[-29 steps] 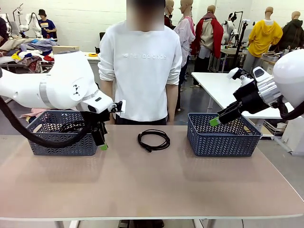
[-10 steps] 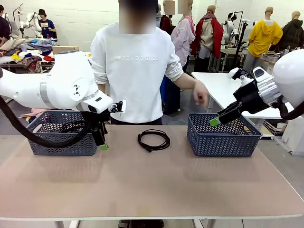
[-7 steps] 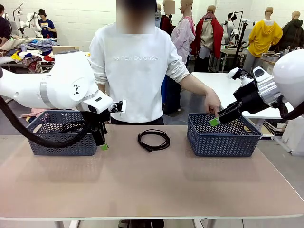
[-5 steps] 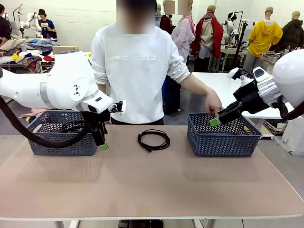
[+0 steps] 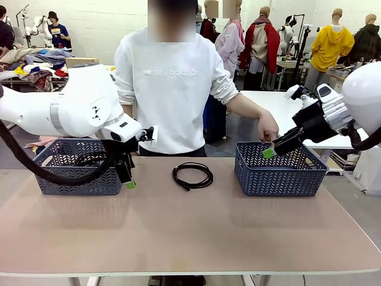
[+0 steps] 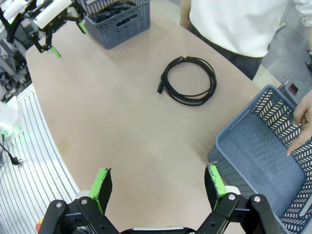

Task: Organize the cables according to human instructions.
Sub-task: Pick up a bundle of cables and place it in the basket indicated by the human.

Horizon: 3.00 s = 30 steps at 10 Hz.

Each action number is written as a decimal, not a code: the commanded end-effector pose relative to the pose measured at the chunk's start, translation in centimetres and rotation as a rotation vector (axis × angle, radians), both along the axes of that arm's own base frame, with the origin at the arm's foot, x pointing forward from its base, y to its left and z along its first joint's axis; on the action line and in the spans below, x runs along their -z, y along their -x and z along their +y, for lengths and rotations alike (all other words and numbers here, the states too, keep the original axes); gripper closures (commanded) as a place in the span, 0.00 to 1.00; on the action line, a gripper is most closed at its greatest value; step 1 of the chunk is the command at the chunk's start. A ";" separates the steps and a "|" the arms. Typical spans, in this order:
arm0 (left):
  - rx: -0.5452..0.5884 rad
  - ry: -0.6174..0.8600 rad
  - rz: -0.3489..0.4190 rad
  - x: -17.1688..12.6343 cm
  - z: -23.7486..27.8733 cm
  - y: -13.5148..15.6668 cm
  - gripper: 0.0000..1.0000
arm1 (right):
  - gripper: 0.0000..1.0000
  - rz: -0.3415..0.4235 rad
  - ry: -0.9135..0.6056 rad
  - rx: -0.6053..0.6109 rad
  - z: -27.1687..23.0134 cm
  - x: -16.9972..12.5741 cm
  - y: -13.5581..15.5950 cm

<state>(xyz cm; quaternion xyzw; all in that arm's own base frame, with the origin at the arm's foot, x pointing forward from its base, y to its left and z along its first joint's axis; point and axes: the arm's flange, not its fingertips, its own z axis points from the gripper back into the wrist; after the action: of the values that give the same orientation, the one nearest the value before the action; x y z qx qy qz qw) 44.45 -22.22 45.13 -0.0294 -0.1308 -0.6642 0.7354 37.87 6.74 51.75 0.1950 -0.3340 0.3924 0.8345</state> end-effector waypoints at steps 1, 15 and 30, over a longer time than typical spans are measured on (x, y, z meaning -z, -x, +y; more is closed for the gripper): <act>-0.004 0.001 -0.003 -0.1 0.0 0.1 0.00 | 0.00 -0.009 -0.022 -0.018 0.0 0.1 -0.3; -0.004 0.001 -0.003 -0.1 0.0 0.1 0.00 | 0.00 0.079 0.348 0.117 16.7 0.9 -14.8; -0.004 0.001 -0.003 -0.1 0.0 0.1 0.00 | 0.00 0.147 0.416 0.079 21.5 4.3 -17.6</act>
<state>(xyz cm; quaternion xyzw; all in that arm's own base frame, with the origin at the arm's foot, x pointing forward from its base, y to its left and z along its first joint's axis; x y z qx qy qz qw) 44.44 -22.31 45.16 -0.0294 -0.1310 -0.6647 0.7349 54.20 26.74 47.82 0.0445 -0.2049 0.4125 0.8865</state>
